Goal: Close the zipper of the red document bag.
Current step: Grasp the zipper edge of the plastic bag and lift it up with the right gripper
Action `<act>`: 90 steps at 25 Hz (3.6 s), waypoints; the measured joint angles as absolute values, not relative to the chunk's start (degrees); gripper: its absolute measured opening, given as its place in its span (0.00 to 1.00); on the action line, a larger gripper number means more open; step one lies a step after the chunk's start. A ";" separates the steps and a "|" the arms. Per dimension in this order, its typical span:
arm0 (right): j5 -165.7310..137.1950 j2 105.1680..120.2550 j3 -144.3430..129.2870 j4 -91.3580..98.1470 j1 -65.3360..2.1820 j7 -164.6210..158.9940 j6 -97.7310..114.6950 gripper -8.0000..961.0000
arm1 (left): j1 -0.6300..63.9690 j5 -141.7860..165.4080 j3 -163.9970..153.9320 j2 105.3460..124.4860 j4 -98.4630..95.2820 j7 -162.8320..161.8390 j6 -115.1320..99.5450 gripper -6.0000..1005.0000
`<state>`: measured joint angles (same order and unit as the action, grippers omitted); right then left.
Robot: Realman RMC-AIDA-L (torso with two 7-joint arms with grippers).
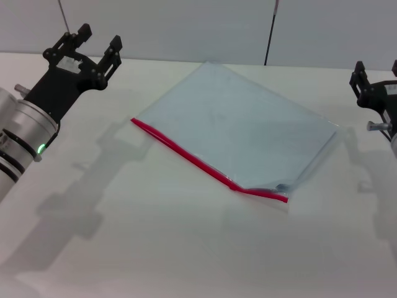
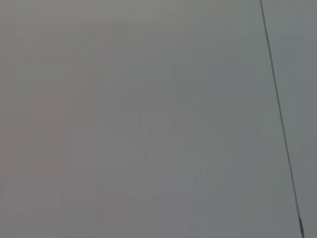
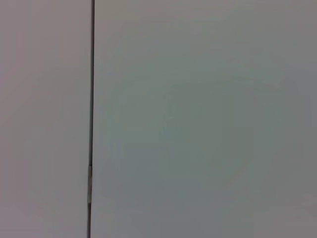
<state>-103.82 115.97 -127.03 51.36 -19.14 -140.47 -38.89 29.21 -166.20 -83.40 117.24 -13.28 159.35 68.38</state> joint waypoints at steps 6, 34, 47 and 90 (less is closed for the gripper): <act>-103.81 115.93 -127.05 50.90 -19.65 -140.52 -38.85 0.73 | 29.26 -166.20 -83.40 117.18 -13.27 159.34 68.38 0.63; -114.00 107.05 -125.88 74.88 -13.33 -139.63 -3.81 0.73 | 28.62 -166.20 -83.41 116.67 -13.18 158.47 67.65 0.62; -130.86 113.43 -113.19 89.26 -3.02 -122.03 26.32 0.73 | 28.58 -166.20 -83.41 116.53 -12.47 158.64 67.68 0.62; -144.66 116.17 -111.36 84.34 -11.02 -118.01 43.30 0.73 | 28.72 -166.20 -83.32 116.54 -12.48 158.97 67.68 0.61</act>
